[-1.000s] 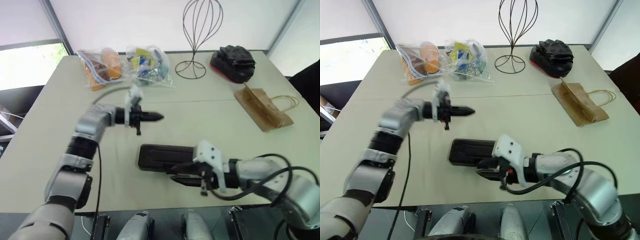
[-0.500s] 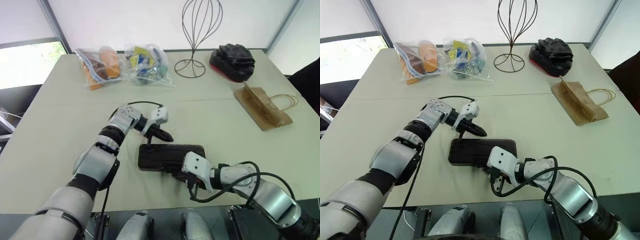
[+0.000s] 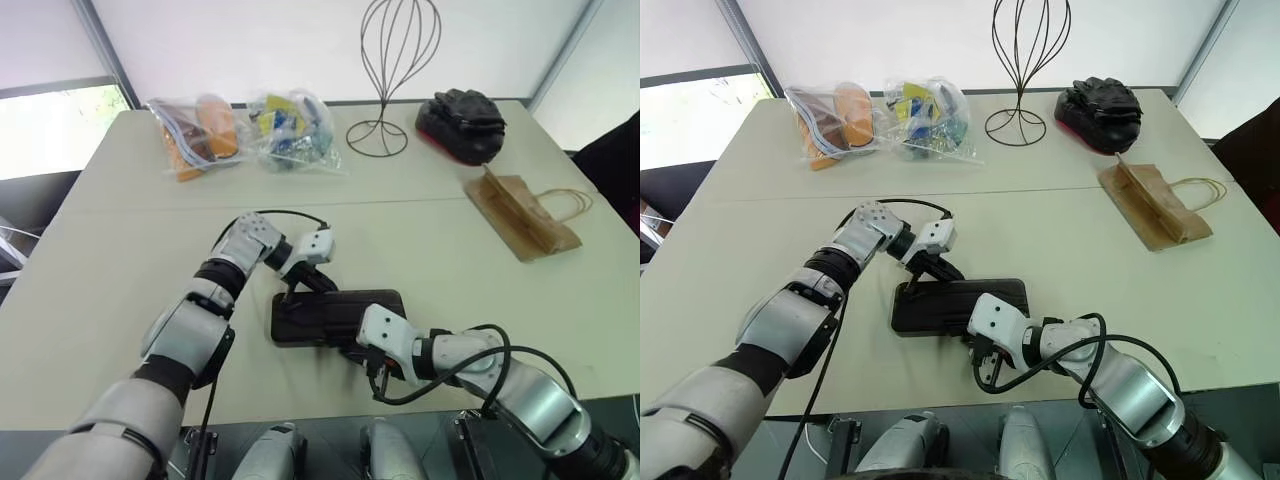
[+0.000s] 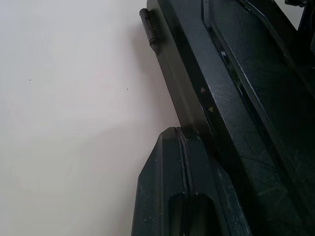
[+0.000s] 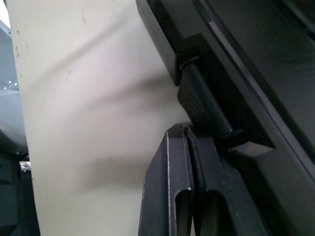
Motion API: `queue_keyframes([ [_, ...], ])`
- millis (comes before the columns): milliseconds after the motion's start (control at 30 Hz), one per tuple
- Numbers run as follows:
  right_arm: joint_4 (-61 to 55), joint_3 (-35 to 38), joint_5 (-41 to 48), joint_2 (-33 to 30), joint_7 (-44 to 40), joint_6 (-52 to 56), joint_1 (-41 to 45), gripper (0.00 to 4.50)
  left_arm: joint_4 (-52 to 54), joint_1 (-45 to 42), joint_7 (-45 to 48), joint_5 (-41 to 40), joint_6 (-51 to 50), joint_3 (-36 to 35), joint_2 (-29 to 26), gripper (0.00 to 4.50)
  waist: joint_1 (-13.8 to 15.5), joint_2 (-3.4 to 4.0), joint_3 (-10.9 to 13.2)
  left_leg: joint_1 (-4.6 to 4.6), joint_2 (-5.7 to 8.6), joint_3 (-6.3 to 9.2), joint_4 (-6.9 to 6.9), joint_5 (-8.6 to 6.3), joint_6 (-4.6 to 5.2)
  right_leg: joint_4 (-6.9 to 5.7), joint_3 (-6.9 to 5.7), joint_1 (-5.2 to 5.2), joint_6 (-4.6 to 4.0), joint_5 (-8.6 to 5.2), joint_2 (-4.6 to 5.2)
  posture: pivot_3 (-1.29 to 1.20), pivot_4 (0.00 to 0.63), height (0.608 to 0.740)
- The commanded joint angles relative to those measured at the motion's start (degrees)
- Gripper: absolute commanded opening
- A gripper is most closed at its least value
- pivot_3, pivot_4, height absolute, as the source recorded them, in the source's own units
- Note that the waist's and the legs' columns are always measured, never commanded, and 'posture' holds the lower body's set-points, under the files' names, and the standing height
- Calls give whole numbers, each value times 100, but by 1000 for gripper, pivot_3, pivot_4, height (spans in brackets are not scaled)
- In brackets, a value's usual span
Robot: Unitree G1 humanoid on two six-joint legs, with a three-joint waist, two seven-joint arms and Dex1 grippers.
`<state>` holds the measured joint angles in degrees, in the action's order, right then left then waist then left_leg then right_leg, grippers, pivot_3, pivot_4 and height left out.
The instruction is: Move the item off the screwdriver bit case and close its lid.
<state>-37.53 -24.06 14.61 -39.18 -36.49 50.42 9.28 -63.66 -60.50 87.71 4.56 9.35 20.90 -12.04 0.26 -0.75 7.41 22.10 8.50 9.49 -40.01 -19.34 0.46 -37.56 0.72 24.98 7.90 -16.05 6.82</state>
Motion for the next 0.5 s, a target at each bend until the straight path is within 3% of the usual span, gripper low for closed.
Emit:
queue_keyframes([
  [33,254,359,-489,351,845,377,398,78,102,480,468,175,14,287,288,0,-13,-10,-6,-7,0,0,1,0,0,0,1,-5,0,0,1,0,150,740],
  [300,277,496,-665,803,1356,1094,638,78,267,590,479,156,-87,184,239,0,-100,-22,-15,-65,-9,0,13,0,0,1,9,-54,0,0,-3,0,150,740],
  [500,-384,649,-182,804,964,1616,549,78,-26,336,-371,138,176,-227,333,0,-67,-22,-16,-64,-9,0,11,0,0,0,9,-54,0,0,-3,0,150,740],
])
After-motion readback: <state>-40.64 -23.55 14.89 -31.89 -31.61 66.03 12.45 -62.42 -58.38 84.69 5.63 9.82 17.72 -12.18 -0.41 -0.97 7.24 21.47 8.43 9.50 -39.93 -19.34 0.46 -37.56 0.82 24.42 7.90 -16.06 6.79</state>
